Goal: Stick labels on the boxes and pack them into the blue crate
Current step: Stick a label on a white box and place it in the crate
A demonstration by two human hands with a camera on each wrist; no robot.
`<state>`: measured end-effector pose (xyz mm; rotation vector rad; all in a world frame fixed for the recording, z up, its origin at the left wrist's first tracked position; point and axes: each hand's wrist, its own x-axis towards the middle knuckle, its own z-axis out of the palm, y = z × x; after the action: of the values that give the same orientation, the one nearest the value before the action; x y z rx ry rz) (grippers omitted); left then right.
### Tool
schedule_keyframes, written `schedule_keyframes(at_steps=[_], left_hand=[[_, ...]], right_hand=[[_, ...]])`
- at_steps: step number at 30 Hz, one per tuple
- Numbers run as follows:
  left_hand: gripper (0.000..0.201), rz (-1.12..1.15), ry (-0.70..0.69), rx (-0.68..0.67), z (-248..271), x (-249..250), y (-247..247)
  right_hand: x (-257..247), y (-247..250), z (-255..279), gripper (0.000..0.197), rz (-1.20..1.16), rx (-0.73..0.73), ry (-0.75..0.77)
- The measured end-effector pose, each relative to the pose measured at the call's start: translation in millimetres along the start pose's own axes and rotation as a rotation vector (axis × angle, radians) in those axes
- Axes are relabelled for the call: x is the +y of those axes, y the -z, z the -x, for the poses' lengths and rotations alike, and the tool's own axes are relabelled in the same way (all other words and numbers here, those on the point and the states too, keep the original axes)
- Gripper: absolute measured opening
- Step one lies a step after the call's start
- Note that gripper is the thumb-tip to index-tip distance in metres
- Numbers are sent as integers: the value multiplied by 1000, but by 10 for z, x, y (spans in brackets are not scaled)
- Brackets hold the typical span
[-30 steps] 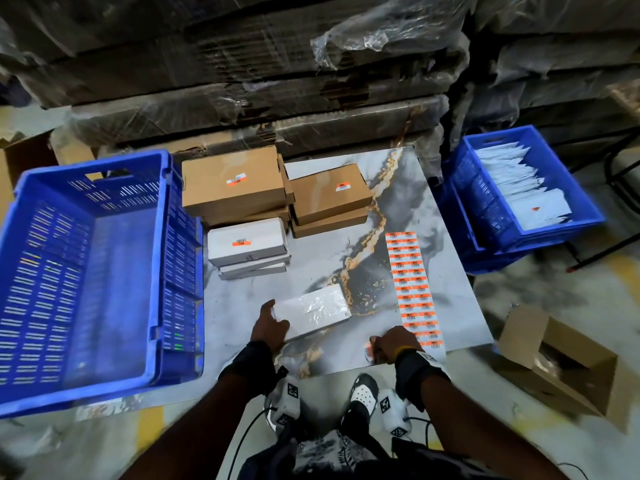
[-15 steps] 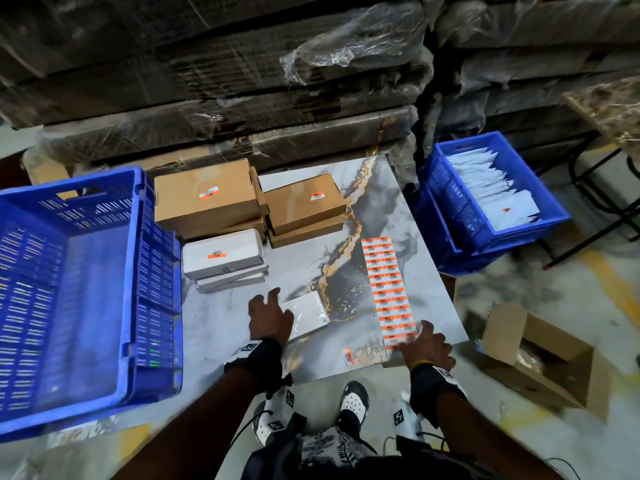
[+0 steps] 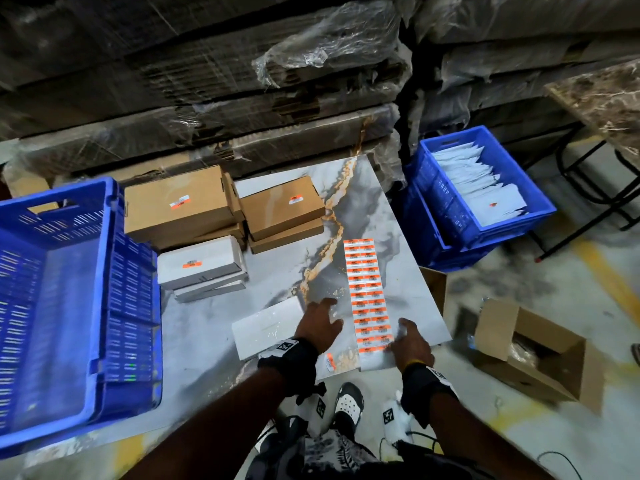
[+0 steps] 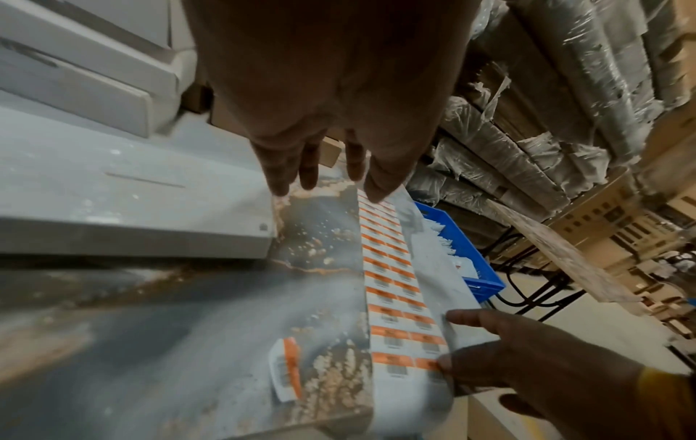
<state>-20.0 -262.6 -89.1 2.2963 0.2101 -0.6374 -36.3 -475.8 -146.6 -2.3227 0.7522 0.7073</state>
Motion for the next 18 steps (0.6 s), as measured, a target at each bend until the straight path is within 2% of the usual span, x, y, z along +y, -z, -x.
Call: schedule_keyframes(at_steps=[5, 7, 9, 11, 14, 18], left_hand=[[57, -10, 39, -190, -61, 60, -236], [56, -2, 71, -204, -53, 93, -278], [54, 13, 97, -217, -43, 117, -328], [50, 33, 117, -235, -16, 161, -360], [48, 66, 111, -283, 6, 222, -443], [43, 104, 67, -351, 53, 351, -547]], right_hand=[[-81, 77, -28, 50, -201, 4, 82], [-105, 105, -50, 54, -152, -12, 108], [-87, 105, -37, 55, -24, -35, 73], [-21, 61, -3, 48, 105, -51, 32], [100, -63, 33, 38, 127, -37, 82], [119, -144, 4, 38, 71, -67, 173]])
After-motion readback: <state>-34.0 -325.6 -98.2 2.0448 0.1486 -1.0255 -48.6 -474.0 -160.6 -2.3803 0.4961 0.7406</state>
